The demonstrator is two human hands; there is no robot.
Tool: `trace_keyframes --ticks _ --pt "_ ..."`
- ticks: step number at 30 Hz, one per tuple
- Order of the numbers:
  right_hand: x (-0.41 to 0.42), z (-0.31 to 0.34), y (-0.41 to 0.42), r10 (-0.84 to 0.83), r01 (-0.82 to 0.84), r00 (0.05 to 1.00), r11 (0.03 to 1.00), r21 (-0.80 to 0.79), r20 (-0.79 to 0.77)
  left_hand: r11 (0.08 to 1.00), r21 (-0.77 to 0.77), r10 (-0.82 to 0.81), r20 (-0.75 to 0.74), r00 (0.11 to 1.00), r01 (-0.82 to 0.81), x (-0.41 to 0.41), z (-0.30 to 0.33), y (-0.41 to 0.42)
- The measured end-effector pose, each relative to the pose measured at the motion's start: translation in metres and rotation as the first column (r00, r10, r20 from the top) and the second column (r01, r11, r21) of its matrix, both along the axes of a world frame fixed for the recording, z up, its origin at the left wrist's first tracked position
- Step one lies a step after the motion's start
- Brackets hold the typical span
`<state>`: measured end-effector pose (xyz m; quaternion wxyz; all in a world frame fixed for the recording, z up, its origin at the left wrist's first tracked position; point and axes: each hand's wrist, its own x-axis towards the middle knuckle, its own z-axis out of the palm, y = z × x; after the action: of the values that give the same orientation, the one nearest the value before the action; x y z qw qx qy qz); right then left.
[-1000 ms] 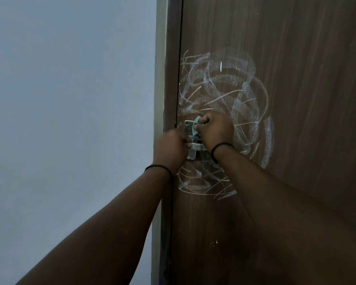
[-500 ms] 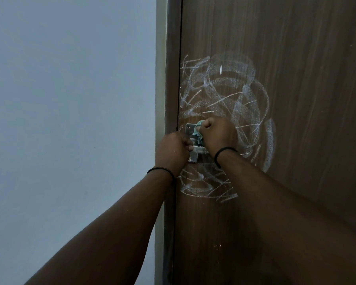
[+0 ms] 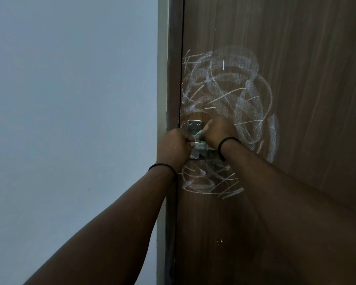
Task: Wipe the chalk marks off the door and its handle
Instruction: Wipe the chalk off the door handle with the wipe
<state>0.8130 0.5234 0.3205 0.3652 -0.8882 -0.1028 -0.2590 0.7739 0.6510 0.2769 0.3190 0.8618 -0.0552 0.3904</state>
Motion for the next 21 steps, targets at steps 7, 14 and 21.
trace_keyframes --ticks 7,14,21 --pt "0.003 0.006 0.009 -0.028 0.023 0.977 0.999 0.028 0.211 1.000 -0.005 -0.013 -0.024 1.000 0.013 0.000 0.002 0.001" --pt "0.005 -0.008 0.004 -0.004 0.025 0.975 0.996 -0.090 0.224 0.999 -0.025 -0.028 -0.001 1.000 0.028 0.001 0.000 0.003" --pt "0.006 0.000 0.008 -0.074 0.125 0.976 0.959 -0.254 0.203 0.997 0.045 -0.055 -0.063 0.997 0.058 0.001 0.012 0.007"
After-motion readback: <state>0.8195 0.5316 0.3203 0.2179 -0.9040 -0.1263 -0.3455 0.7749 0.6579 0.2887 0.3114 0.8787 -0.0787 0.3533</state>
